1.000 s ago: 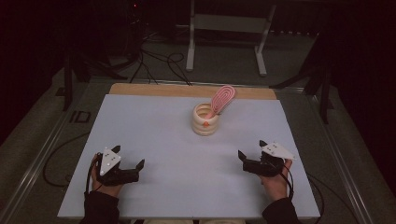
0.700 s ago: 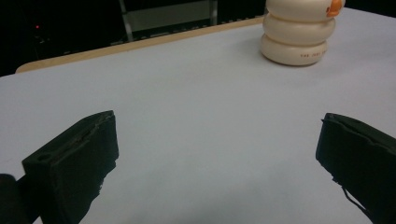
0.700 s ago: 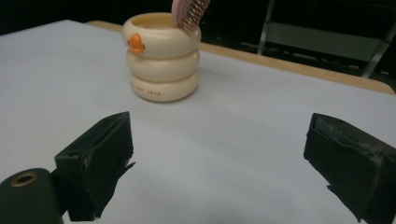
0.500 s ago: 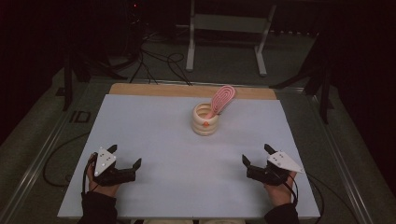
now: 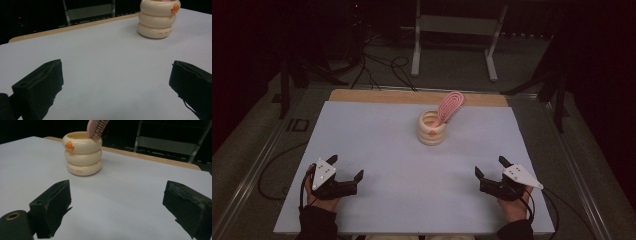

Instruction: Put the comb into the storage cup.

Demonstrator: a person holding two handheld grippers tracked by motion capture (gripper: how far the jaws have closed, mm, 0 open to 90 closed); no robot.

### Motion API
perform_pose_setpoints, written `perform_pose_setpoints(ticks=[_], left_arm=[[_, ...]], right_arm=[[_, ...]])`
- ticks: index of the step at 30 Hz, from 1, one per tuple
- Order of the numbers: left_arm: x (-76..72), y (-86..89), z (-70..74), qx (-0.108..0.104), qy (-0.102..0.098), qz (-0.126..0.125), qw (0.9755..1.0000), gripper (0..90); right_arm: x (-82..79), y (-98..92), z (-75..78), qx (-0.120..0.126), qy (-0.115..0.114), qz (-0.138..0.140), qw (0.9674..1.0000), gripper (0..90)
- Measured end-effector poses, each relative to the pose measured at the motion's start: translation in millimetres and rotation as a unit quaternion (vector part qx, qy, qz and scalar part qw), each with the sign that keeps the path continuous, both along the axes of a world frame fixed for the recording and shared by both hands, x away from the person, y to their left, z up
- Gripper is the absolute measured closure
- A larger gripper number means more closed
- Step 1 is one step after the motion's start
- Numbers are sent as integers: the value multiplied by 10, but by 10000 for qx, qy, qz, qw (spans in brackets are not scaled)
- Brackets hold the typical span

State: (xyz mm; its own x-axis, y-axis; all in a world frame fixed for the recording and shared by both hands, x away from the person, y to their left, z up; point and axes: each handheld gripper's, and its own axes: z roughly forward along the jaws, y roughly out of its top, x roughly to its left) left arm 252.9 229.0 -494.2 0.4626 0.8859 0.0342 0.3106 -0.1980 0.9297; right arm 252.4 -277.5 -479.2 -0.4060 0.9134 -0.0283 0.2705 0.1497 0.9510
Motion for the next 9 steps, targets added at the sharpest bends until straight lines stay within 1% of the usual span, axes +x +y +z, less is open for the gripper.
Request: perform_pose_setpoints(ticks=[1,4,9], left_arm=[[0,-5,0,34,6,-4,10000,3],[0,-8,-1,40,5,-5,10000,3],[-2,-7,-2,47,11,16,10000,3]], right_arm=[[-2,-11,0,16,-1,5,10000,78],[-16,-51,-16,53,43,-29,10000,78],[-25,-64,-29,72,66,-54,9999,78]])
